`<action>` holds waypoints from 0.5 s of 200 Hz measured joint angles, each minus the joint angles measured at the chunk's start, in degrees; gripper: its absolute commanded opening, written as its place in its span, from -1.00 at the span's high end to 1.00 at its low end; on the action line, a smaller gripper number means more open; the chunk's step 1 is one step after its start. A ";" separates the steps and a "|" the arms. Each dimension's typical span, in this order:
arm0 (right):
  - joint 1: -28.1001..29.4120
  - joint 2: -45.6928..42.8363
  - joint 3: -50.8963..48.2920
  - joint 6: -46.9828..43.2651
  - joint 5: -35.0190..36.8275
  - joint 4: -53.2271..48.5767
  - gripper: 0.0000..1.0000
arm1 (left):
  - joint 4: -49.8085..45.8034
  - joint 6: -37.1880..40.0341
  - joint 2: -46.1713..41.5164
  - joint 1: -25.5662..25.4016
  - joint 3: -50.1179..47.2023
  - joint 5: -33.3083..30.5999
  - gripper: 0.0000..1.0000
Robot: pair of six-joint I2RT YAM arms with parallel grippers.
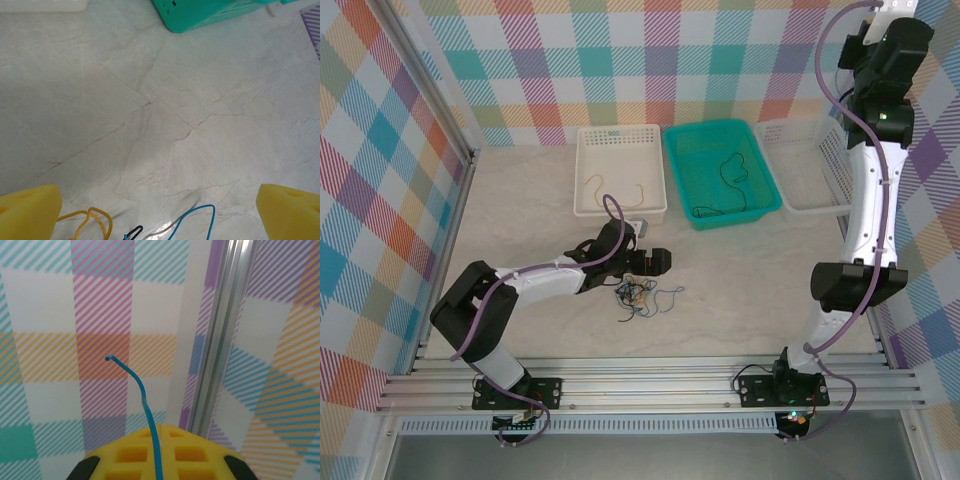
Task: Untangle the cables
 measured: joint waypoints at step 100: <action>0.02 -9.68 -46.23 19.58 -4.13 5.29 1.00 | -0.02 0.00 1.09 0.00 0.00 1.07 -1.00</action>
